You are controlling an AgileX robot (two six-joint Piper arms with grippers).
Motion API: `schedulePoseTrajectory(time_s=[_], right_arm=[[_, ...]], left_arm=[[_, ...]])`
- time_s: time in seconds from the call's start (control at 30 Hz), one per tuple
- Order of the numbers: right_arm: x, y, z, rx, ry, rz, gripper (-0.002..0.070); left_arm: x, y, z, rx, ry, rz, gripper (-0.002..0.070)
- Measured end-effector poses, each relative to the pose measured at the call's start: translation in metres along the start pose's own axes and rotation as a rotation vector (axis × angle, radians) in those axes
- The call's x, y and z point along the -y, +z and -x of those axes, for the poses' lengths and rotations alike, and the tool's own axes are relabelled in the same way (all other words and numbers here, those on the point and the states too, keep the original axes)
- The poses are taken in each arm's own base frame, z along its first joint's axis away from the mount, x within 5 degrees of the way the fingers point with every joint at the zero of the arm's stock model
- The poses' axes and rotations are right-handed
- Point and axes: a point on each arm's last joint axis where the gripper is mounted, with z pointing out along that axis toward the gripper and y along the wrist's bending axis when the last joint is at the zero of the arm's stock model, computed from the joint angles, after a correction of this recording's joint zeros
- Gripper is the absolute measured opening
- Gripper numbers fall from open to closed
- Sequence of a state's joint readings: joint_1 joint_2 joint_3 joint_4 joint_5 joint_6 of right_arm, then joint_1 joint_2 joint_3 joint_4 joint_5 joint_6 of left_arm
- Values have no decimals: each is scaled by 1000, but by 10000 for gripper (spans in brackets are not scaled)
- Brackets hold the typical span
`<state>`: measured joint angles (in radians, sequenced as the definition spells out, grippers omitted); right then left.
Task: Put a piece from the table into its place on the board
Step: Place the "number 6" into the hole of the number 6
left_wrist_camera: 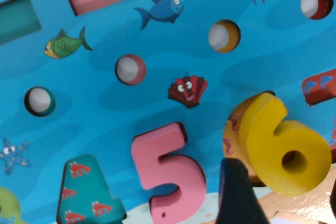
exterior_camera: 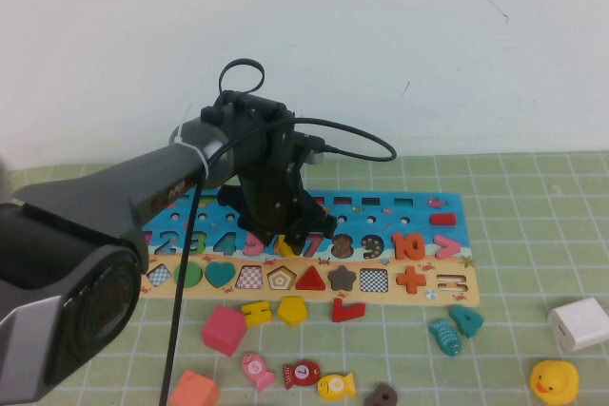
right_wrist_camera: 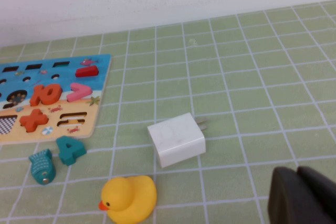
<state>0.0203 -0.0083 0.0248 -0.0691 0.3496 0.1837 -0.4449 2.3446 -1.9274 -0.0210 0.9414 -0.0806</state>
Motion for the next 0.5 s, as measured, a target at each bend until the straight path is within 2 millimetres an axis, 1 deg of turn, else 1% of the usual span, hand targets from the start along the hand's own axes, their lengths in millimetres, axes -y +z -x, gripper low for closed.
schedulePoseTrajectory(time_s=[0.2, 0.27, 0.5], right_arm=[[0, 0, 0, 0, 0, 0, -1], [0, 0, 0, 0, 0, 0, -1], [0, 0, 0, 0, 0, 0, -1]], left_arm=[[0, 0, 1, 16, -27, 1, 349], [0, 0, 2, 26, -29, 0, 338], [1, 0, 4, 47, -46, -7, 251]])
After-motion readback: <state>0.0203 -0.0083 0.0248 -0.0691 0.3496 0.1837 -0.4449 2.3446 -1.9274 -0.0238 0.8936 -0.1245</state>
